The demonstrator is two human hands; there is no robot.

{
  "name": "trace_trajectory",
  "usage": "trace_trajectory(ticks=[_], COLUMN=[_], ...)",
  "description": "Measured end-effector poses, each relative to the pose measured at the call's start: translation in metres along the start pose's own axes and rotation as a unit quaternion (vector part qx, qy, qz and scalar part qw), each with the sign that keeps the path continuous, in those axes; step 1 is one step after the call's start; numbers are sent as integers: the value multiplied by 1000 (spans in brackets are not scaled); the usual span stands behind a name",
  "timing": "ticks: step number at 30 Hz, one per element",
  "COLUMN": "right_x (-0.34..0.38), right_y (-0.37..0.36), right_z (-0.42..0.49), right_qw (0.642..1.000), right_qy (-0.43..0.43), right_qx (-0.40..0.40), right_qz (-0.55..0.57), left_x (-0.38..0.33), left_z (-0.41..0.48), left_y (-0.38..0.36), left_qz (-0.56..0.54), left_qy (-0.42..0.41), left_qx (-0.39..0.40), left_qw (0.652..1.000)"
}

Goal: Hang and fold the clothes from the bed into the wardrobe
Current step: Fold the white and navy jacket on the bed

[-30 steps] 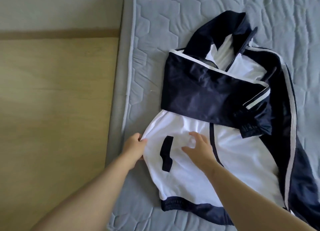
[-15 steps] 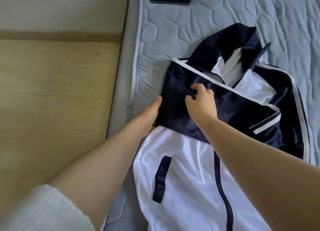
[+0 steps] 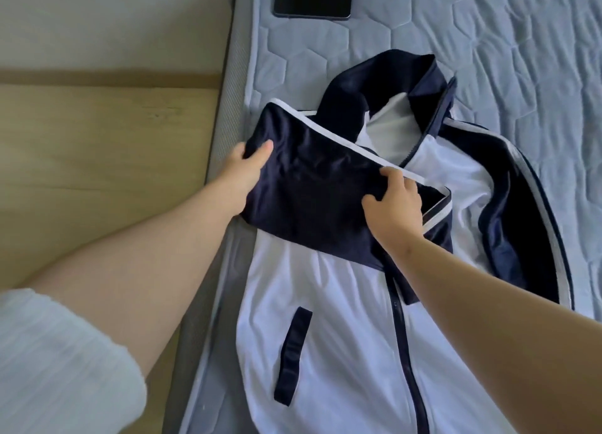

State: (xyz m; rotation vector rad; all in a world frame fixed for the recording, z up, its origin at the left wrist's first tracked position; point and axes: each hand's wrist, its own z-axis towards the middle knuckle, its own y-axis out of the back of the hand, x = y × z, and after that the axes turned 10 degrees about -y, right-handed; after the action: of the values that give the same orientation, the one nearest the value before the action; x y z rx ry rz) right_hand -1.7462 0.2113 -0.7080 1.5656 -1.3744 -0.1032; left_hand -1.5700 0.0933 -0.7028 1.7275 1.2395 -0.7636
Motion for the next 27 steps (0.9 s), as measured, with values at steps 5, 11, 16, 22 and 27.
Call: trace_trajectory(ticks=[5, 11, 16, 22, 27], right_x=[1, -12, -20, -24, -36], right_y=[7, 19, 48, 59, 21], right_z=[9, 20, 28, 21, -22], right_qw=[991, 992, 988, 993, 972], right_qy=[-23, -33, -43, -23, 121], right_qx=[-57, 33, -77, -105, -80], right_qz=[-121, -115, -128, -53, -183], left_x=[23, 13, 32, 26, 42], left_z=[-5, -13, -23, -26, -49], left_y=[3, 3, 3, -15, -21], left_qz=[91, -153, -212, 120, 132], left_qy=[50, 101, 170, -11, -6], left_qx=[-21, 8, 56, -1, -78], left_qw=[994, 983, 961, 993, 988])
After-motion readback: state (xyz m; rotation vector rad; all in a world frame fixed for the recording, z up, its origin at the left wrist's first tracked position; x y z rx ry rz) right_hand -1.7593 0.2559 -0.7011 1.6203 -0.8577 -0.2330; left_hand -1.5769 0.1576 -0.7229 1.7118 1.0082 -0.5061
